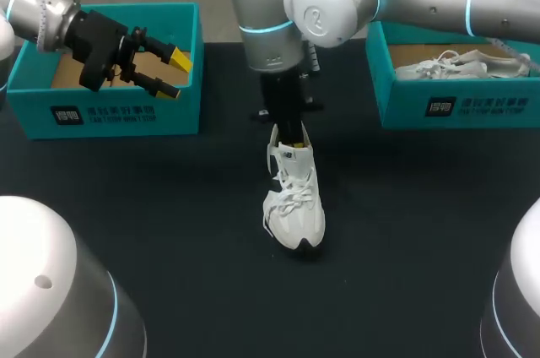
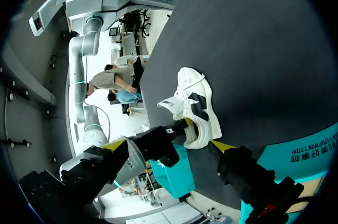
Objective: Take the shoe out of the shoebox, open the shoe tongue, remove and reinsert the insole, then place the shoe into the shoebox
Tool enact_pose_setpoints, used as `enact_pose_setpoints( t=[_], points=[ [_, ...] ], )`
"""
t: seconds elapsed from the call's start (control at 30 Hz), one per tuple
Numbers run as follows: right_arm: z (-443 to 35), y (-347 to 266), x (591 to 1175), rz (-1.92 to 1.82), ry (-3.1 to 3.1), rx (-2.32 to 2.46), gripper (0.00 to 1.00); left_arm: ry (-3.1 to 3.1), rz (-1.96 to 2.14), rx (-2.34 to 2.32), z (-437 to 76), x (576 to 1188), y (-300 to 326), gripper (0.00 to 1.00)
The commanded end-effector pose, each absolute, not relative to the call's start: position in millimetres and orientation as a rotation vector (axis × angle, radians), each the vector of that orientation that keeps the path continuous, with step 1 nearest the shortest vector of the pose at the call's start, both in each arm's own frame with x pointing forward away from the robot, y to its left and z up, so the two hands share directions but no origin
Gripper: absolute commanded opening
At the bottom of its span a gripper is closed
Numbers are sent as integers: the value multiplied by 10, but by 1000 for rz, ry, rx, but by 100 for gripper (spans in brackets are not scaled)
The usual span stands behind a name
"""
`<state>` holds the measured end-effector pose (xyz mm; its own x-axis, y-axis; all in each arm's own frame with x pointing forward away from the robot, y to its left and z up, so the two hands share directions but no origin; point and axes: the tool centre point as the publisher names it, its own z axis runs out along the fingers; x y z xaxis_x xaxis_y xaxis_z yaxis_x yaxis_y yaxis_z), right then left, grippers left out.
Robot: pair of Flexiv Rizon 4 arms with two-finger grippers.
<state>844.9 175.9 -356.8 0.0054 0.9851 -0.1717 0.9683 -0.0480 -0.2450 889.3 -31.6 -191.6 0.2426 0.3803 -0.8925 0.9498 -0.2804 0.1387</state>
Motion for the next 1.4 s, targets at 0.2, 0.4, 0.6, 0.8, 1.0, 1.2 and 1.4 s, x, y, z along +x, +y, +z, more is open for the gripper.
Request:
enact_pose_setpoints(
  t=[0.2,0.4,0.6,0.8,1.0,1.2,1.4],
  points=[
    [-3512,1811,8340,469,-2117,-2138,57,1223,-1003,1801,-1916,8902,-315,100],
    [-3513,1767,8337,473,-2094,-2148,100,1223,-1003,1801,-1916,8902,-315,100],
    [-3537,1736,8338,477,-2079,-2160,100,1223,-1003,1801,-1916,8902,-315,100],
    [-3543,1737,8338,481,-2084,-2154,100,1223,-1003,1801,-1916,8902,-315,100],
    [-3502,1740,8316,483,-2092,-2155,100,1223,-1003,1801,-1916,8902,-315,100],
    [-3414,1737,8269,472,-2096,-2165,100,1223,-1003,1801,-1916,8902,-315,100],
    [-3419,1725,8208,480,-2085,-2176,100,1223,-1003,1801,-1916,8902,-315,100]
  ],
)
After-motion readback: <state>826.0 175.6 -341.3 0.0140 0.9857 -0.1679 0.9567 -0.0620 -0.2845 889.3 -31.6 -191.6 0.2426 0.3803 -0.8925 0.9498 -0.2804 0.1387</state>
